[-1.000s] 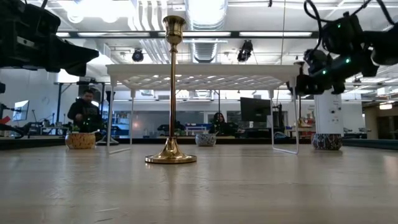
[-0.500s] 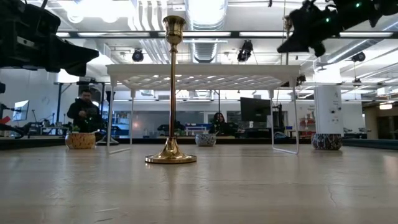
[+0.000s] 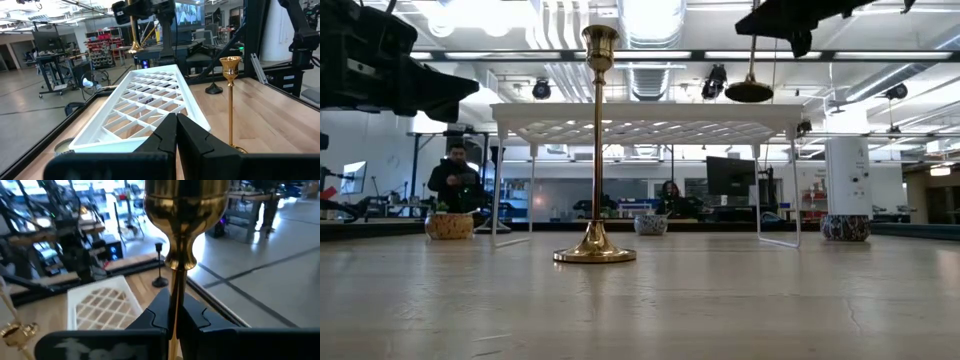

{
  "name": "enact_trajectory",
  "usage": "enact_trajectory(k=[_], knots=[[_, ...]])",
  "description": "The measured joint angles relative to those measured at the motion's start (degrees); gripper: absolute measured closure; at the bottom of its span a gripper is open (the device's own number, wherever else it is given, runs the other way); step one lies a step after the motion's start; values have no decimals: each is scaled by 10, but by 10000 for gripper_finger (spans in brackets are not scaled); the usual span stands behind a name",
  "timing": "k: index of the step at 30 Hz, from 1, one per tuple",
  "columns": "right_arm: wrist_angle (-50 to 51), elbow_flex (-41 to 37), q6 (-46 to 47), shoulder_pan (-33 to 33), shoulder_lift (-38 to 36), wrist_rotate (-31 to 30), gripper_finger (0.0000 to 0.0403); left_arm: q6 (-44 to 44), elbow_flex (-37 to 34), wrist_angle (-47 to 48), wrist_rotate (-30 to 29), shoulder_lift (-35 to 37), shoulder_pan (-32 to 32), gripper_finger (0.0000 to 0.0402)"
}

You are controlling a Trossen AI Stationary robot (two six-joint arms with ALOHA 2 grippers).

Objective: Pick & Place candle stick holders
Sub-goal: Put the top golden candle holder on the shelf

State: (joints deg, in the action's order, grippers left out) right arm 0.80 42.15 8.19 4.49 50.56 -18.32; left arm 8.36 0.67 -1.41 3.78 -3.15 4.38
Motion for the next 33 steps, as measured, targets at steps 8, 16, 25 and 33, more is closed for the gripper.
enact_trajectory(k=[8, 16, 25, 33], knots=[[4, 35, 22, -50, 88, -50, 394, 0, 0, 0, 0, 0, 0, 388], [7, 45, 29, -50, 114, -76, 394, 0, 0, 0, 0, 0, 0, 388], [6, 28, 42, -50, 105, -104, 394, 0, 0, 1, 0, 0, 0, 388], [4, 12, 54, -50, 106, -130, 394, 0, 0, 1, 0, 0, 0, 388]])
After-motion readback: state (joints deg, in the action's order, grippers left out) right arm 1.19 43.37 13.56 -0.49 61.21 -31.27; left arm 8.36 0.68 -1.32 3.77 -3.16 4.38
